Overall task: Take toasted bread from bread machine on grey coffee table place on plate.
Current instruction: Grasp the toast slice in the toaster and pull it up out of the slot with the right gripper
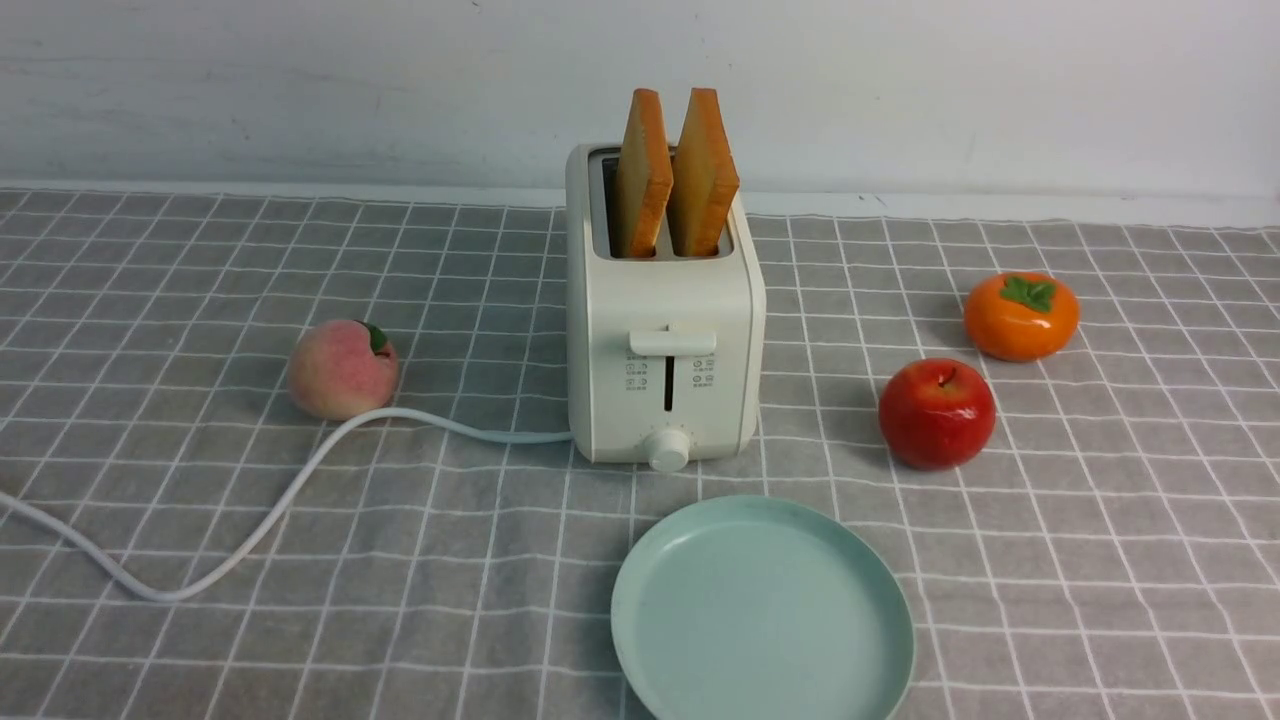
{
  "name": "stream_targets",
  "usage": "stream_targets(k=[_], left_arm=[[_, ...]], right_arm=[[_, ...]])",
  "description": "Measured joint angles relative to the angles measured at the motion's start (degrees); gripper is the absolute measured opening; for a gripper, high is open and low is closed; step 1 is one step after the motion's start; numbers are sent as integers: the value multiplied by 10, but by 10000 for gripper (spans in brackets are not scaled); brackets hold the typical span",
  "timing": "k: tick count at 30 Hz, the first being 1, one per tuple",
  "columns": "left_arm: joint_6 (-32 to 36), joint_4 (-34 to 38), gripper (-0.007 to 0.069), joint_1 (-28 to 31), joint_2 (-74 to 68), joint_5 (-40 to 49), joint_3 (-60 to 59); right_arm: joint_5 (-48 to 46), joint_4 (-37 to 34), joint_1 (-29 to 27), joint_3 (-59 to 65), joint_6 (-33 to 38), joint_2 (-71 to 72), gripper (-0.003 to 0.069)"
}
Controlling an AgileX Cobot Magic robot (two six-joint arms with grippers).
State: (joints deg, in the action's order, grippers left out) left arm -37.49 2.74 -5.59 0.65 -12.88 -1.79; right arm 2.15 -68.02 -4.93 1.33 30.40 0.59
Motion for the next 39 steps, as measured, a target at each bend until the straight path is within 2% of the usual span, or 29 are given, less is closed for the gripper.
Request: stream_targets(k=[2, 3, 6, 8, 10, 13, 16, 19, 21, 23, 26, 29, 36, 39], left_arm=[[-33, 13, 237, 0, 0, -30, 0], [-81, 26, 237, 0, 0, -76, 0], [-155, 30, 237, 0, 0, -114, 13], [-196, 24, 237, 0, 0, -96, 52], [-211, 16, 237, 0, 0, -81, 80], [-233, -55, 237, 0, -19, 4, 220], [-234, -125, 237, 0, -84, 132, 337], [-217, -187, 237, 0, -170, 328, 468], [-190, -205, 237, -3, -221, 420, 506], [-161, -215, 237, -19, -249, 474, 516], [-123, -214, 237, -51, -269, 499, 506], [-109, -189, 237, -79, -276, 499, 477], [-104, -147, 237, -96, -289, 509, 404], [-104, -135, 237, -96, -290, 509, 385]], right_arm=[[-15, -1, 0, -8, 5, 0, 240], [-50, 3, 0, -33, 24, 0, 240], [-129, 17, 0, -122, 82, -3, 240], [-185, 25, 0, -211, 126, -28, 240], [-209, 26, 0, -257, 140, -48, 240], [-290, 46, 4, -413, 155, -149, 240], [-357, 89, 19, -519, 156, -237, 240], [-433, 154, 38, -592, 149, -319, 240], [-490, 195, 46, -618, 124, -369, 240], [-546, 228, 50, -625, 87, -416, 240], [-641, 276, 52, -625, 38, -478, 240], [-708, 301, 52, -624, 17, -529, 240], [-719, 246, 80, -624, 10, -577, 240], [-709, 229, 129, -621, 8, -579, 240]])
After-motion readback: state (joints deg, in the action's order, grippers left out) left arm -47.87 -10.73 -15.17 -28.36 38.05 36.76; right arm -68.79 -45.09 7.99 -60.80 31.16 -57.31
